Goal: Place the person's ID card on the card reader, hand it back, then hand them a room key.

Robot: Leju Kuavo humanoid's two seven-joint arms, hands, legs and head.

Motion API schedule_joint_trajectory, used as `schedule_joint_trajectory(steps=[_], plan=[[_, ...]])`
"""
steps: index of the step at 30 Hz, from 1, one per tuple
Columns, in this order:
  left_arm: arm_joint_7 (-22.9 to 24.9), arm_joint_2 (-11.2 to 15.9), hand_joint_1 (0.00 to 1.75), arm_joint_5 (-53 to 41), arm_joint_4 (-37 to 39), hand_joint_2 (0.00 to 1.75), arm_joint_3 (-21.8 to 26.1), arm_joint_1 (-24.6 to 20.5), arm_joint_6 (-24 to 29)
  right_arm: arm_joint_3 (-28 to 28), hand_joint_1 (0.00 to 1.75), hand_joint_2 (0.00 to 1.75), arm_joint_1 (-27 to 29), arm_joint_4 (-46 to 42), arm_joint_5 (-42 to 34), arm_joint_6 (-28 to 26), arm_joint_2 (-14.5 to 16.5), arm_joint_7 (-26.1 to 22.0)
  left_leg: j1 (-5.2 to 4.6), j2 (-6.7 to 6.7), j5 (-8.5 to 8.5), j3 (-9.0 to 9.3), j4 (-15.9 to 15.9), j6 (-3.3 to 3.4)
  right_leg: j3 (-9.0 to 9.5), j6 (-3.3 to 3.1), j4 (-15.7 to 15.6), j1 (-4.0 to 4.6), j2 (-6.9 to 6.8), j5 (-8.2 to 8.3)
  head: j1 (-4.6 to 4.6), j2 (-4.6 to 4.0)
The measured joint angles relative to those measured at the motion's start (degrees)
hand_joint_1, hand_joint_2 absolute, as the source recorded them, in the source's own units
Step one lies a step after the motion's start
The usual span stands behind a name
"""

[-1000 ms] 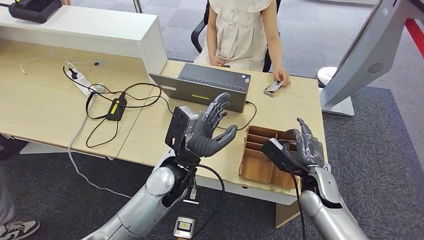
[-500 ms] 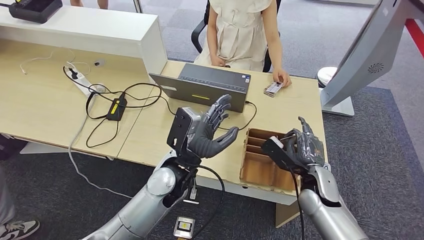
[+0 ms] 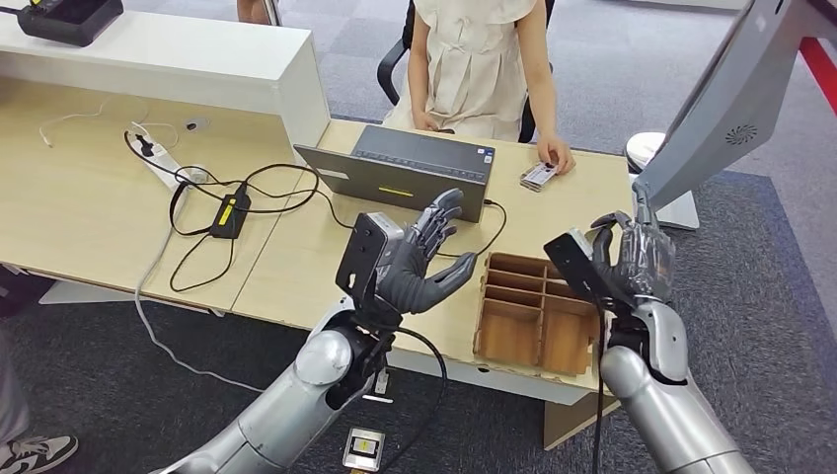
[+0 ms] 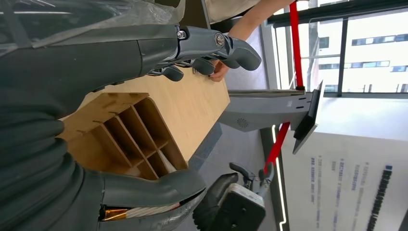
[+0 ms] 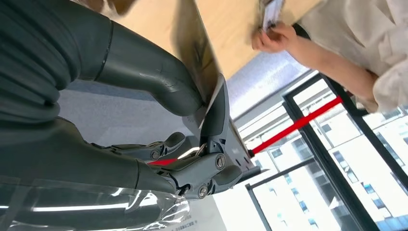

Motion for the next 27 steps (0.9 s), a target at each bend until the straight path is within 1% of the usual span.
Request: schedule_joint_trajectory(steps=[7, 15, 19, 22, 27], plan=[[-0.52, -0.36, 0.00, 1.11, 1.12, 1.75, -0.87, -0.99, -0.17, -3.12, 1.75, 1.75, -1.71, -3.01, -0.32, -0.70, -1.32, 0.79, 0.00, 0.00, 0.00, -0.01, 0.02, 0.00, 0.00, 0.00, 0.00, 0.00, 0.00, 0.00, -0.01, 0.00], [-0.53, -0.66, 0.00, 1.32, 1.46, 1.75, -1.46, -1.44, -0.92, -5.11, 1.75, 1.75, -1.14, -4.44, -1.08, -1.06, -2.69, 1.31, -0.01, 0.00, -0.01, -0.01, 0.02, 0.00, -0.01, 0.00, -0.01, -0.01, 0.00, 0.00, -0.01, 0.00], [-0.56, -0.88, 0.00, 1.52, 1.55, 1.75, -1.81, -1.56, -1.45, -5.46, 1.75, 1.75, -1.28, -4.62, -1.00, -0.16, -3.01, 0.99, 0.00, 0.00, -0.01, -0.02, 0.01, 0.00, 0.00, 0.00, 0.00, -0.01, 0.00, 0.00, -0.01, 0.00], [-0.65, -1.20, 0.00, 1.88, 1.93, 1.75, -2.28, -1.95, -2.46, -5.61, 1.75, 1.75, -3.22, -4.03, -1.43, 1.57, -3.01, -0.05, -0.01, 0.01, 0.00, -0.03, 0.02, 0.00, 0.00, 0.01, 0.02, -0.02, 0.00, 0.01, -0.02, 0.00], [-1.05, -1.92, 0.00, 2.66, 2.99, 1.75, -3.25, -2.68, -3.74, -5.43, 1.75, 1.75, -9.79, -0.43, -1.91, 2.54, -2.38, -1.82, -0.02, 0.00, 0.01, -0.05, 0.02, 0.01, 0.00, 0.05, 0.02, -0.03, 0.00, 0.04, -0.01, 0.00]])
